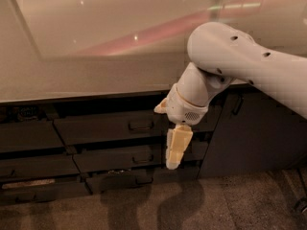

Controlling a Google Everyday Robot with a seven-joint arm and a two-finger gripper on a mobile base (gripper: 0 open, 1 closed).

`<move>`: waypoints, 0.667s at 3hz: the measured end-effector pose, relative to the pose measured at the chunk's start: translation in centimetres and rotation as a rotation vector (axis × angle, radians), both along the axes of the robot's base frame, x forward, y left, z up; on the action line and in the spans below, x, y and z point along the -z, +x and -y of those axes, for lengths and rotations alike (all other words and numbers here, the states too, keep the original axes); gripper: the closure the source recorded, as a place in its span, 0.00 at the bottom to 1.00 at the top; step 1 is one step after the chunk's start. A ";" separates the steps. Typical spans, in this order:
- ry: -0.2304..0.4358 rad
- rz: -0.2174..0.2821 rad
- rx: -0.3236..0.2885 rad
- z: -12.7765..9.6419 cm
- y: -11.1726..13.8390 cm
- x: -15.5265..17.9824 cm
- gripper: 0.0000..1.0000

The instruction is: Open top drawer

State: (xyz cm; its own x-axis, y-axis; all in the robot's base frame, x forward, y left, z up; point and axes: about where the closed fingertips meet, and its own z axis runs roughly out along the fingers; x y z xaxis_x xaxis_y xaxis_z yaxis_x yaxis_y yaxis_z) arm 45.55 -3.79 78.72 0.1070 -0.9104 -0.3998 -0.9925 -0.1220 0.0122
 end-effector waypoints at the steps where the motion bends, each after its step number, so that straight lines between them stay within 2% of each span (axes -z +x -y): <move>1: -0.040 0.134 -0.034 0.9 -0.3 0.3 0.00; 2: -0.026 0.169 -0.021 0.4 0.5 0.2 0.00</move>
Offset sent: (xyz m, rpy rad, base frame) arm -0.0039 -0.0085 -0.0021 -0.0375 -0.1123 0.0314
